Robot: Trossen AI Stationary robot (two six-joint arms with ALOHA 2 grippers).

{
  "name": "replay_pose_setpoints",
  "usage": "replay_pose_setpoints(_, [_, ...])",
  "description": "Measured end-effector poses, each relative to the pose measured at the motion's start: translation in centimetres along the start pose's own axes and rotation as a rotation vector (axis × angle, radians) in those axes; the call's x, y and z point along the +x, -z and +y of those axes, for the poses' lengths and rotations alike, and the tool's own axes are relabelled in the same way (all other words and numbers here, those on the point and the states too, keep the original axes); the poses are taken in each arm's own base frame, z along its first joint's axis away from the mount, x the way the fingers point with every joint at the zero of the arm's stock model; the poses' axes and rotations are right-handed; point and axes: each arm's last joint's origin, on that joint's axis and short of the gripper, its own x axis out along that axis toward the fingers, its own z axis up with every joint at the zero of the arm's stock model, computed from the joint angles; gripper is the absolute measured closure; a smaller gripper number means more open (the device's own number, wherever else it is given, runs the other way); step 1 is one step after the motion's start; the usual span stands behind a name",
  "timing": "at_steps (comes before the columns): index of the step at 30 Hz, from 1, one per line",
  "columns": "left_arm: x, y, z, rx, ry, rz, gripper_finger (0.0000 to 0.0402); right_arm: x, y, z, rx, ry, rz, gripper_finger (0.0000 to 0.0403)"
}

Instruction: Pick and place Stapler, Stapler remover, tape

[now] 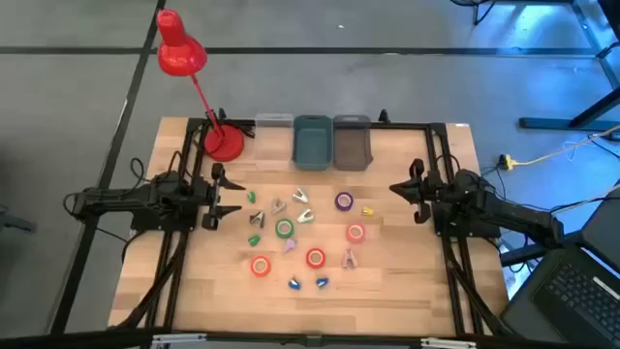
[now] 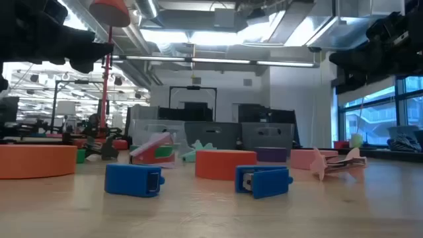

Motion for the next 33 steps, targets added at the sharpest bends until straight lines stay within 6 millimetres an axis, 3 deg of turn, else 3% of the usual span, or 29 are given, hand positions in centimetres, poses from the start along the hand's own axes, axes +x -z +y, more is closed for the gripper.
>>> replay_pose_setpoints(30, [0.00,0.00,0.00,0.000,0.000,0.000,0.0154,0.00,0.00,0.00,0.000,0.000,-0.001,0.0386])
replay_pose_setpoints(33, [0.00,0.00,0.00,0.000,0.000,0.000,0.0154,-0.02,-0.67,0.00,0.055,0.023,-0.072,0.0386])
